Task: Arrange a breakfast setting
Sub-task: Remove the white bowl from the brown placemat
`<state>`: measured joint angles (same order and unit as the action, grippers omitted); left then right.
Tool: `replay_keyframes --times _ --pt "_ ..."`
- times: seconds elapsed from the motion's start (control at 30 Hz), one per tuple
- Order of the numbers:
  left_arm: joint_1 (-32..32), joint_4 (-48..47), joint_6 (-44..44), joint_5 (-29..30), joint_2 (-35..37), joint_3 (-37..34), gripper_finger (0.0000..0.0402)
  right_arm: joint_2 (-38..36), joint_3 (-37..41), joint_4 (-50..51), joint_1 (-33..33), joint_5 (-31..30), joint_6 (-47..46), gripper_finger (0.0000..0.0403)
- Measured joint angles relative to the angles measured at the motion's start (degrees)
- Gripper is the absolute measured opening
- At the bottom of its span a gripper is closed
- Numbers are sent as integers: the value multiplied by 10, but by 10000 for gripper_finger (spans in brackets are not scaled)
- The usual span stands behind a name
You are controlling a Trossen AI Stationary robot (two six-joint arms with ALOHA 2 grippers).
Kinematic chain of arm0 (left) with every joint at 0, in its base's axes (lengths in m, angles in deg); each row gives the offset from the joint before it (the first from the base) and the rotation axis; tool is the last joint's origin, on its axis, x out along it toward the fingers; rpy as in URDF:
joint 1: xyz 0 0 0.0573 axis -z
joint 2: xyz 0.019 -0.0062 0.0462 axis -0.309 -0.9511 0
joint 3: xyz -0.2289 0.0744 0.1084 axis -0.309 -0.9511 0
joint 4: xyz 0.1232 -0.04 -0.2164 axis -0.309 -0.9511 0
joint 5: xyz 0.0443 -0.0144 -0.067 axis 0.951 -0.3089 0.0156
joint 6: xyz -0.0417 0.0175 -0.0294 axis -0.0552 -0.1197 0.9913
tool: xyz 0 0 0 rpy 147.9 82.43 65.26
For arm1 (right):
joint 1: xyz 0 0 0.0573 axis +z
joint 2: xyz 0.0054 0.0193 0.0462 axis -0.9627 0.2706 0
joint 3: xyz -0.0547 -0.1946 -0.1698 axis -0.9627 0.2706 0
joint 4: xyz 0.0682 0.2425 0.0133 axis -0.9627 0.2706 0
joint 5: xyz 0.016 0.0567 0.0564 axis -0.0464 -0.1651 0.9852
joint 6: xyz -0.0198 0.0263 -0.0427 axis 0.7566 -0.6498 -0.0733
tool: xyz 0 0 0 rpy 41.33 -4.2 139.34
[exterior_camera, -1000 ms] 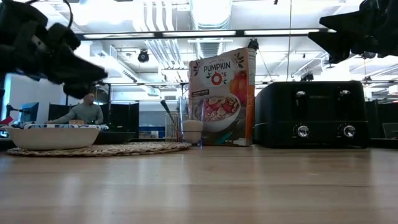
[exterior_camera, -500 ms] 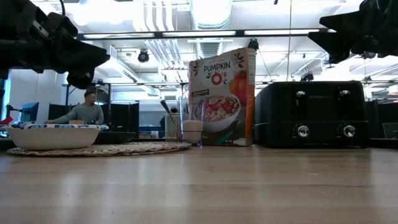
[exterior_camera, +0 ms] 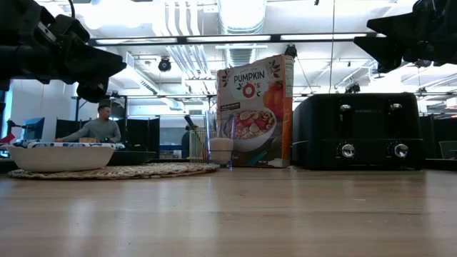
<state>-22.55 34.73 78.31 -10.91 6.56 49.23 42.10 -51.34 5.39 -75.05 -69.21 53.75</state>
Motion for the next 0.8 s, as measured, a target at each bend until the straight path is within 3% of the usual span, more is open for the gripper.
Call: replay_keyframes --times 0.27,0.53,0.67,0.8 --pt "0 59 -8 87 -2 0 62 0 0 0 0 0 0 260" --pt "0 88 25 103 -13 1 62 0 0 0 0 0 0 260" --pt "-1 -4 50 112 -39 51 62 0 0 0 0 0 0 260" --pt "-1 -220 52 180 -84 160 62 0 0 0 0 0 1 260"
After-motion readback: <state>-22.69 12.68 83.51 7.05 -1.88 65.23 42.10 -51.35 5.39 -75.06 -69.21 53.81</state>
